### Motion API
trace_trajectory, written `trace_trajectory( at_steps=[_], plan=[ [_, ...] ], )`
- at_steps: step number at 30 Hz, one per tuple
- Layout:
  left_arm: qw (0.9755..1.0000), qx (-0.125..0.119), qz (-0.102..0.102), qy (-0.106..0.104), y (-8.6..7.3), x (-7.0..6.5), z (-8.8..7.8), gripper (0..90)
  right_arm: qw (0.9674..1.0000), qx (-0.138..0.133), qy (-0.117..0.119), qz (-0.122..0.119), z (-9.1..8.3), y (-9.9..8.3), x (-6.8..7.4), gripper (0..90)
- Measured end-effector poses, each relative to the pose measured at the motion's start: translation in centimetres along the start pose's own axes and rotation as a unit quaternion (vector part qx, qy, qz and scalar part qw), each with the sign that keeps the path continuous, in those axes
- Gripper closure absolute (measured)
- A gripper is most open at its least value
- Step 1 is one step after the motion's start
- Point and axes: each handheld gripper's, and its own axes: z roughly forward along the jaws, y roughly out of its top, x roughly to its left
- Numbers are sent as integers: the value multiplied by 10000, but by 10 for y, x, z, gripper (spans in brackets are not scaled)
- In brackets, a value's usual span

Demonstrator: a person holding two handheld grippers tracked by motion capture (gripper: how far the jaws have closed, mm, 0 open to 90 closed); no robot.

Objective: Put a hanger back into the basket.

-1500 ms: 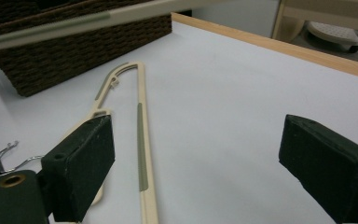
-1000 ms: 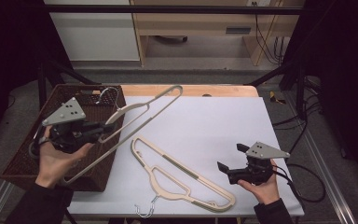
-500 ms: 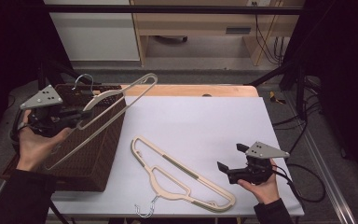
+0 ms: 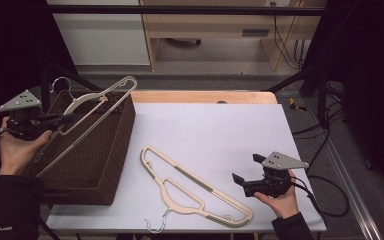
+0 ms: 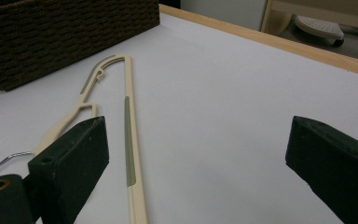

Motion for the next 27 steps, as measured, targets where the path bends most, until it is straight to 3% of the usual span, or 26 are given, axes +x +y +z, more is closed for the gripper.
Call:
trace_trajectory(
  at_steps=[10, 14, 18, 20, 25, 27],
  plan=[
    [9995, 224, -170, 121, -25, 21, 4, 860, 10000, 59, 22, 7, 2, -1, 1, 59],
    [9988, 445, -111, 158, -33, 21, 13, 859, 10000, 73, 10, -9, 3, -1, 1, 58],
    [9982, 518, -242, 156, -43, 22, 22, 859, 9999, 96, 40, 4, 4, -1, 1, 59],
    [9970, 686, -303, 182, -53, 23, 32, 859, 9999, 103, 35, -29, 5, -2, 1, 59],
    [9952, 833, -438, 281, -68, 24, 45, 854, 9999, 128, 45, -32, 6, -2, 2, 59],
    [9931, 930, -609, 373, -76, 25, 51, 850, 9999, 130, 40, -36, 6, -2, 2, 60]
  ],
)
